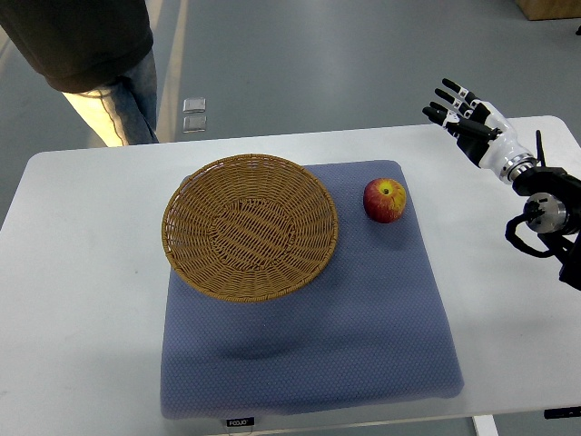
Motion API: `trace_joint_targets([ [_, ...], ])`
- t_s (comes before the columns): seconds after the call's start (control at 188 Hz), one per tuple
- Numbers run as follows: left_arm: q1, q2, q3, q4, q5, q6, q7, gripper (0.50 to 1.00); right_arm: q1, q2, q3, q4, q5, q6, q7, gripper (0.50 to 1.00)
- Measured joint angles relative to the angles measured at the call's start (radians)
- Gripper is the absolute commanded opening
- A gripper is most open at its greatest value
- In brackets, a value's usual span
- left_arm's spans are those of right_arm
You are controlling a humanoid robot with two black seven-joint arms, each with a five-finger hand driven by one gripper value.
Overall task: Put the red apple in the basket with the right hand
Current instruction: 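Move the right hand toward the red apple beside the basket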
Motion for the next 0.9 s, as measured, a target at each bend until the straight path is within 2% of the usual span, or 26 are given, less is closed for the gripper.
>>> trace_joint_targets([
  [0.399, 0.0, 0.0, 0.0, 0.0, 0.0, 0.0, 0.0, 1.0, -0.002, 0.001, -0.003, 0.004, -0.034, 0.002, 0.0, 0.924],
  [0.564, 0.0, 0.0, 0.0, 0.0, 0.0, 0.0, 0.0, 1.0, -0.003, 0.005, -0.003, 0.009, -0.183, 0.008, 0.0, 0.921],
  [0.739, 0.0, 0.0, 0.0, 0.0, 0.0, 0.0, 0.0, 1.0, -0.002, 0.001, -0.003, 0.012, -0.422, 0.088, 0.003, 0.924],
  [0.899, 0.0, 0.0, 0.0, 0.0, 0.0, 0.0, 0.0, 1.0, 0.027, -0.007, -0.003, 0.013, -0.583, 0.114, 0.021, 0.921],
])
